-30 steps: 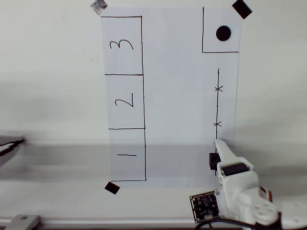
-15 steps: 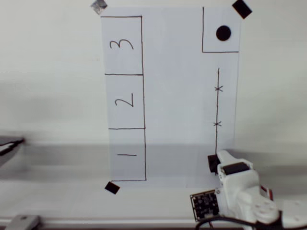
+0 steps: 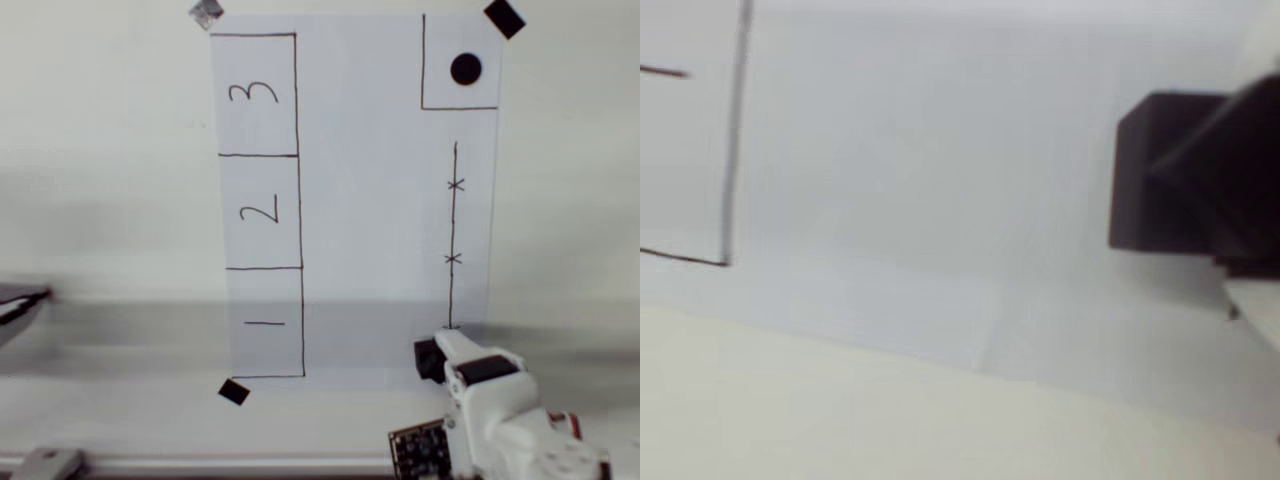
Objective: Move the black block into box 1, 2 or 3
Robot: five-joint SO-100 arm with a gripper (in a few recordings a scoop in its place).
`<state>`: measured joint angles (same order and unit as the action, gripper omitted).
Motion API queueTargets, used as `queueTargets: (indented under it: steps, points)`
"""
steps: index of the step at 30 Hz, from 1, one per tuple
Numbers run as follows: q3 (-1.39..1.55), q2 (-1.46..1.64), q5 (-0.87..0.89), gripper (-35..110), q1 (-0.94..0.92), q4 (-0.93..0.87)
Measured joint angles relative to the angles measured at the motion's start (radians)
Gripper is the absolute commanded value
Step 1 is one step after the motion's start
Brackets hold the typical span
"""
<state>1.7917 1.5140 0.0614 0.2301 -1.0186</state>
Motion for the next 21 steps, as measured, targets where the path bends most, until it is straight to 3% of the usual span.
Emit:
queueTargets:
  steps: [8, 21]
  points:
    - [-0.155, -0.011, 0.018, 0, -0.023, 0.0]
    - [-0.563, -0.383, 0.029, 0, -0.087, 0.0]
